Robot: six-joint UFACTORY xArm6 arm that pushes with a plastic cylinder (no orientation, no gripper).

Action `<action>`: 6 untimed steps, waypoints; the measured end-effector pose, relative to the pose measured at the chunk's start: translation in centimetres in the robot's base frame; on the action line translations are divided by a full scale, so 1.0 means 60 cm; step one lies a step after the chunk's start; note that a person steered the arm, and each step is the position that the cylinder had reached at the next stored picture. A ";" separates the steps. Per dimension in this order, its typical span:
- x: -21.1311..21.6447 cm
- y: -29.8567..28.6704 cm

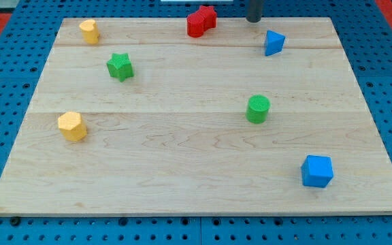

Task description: Push the red star a bit left

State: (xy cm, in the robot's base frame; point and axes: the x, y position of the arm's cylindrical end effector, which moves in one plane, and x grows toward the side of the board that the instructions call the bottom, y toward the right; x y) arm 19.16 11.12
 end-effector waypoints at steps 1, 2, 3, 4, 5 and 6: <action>0.000 -0.023; 0.001 -0.039; 0.000 -0.050; 0.002 -0.076; 0.001 -0.085; 0.003 -0.133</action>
